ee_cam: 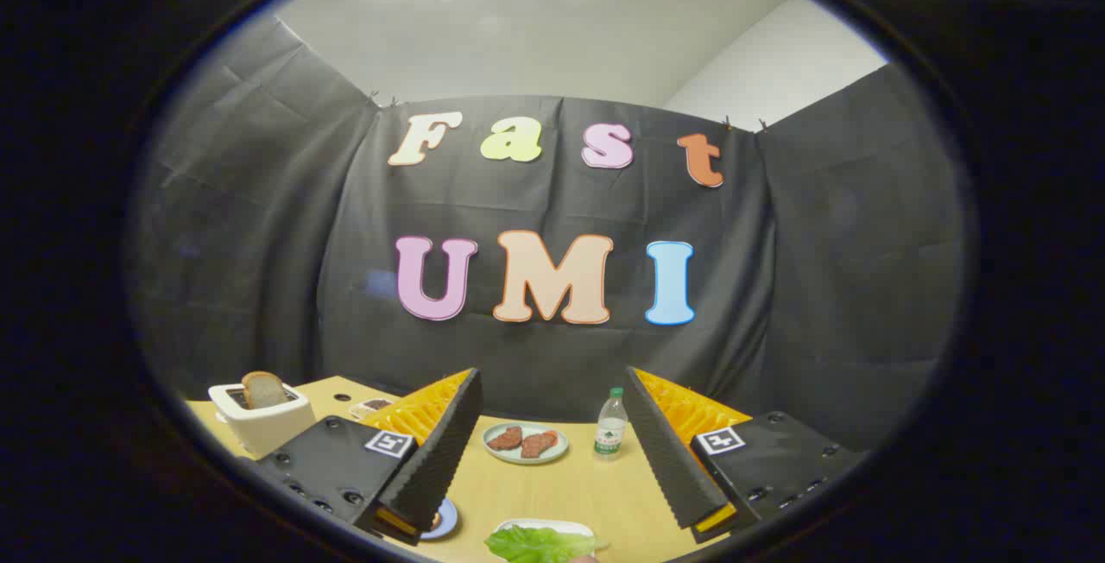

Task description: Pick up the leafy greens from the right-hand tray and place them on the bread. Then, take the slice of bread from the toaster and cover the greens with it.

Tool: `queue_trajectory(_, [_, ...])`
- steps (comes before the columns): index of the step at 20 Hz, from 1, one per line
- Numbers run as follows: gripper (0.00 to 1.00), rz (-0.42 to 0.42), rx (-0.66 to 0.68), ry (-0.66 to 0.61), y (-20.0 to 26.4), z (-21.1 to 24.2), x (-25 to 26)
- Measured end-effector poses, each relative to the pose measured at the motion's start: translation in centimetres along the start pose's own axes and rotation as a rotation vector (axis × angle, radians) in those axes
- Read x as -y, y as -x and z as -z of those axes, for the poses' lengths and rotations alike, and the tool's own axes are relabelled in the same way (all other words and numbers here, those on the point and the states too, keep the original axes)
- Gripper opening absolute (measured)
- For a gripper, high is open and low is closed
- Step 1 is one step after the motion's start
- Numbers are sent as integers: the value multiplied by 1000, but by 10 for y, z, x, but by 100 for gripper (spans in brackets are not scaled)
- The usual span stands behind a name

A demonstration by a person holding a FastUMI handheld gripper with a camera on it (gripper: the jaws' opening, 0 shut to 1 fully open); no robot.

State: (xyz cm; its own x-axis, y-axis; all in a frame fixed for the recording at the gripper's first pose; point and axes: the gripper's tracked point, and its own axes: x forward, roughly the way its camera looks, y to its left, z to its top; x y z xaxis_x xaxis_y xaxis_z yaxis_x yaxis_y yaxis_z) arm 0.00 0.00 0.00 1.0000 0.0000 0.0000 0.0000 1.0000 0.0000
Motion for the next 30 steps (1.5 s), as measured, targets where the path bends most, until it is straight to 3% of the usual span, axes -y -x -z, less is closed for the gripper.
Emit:
queue_trajectory(23, [100,35,46,-22,-20,-11,31])
queue_trajectory(30, [100,4,-7,-24,-16,15,40])
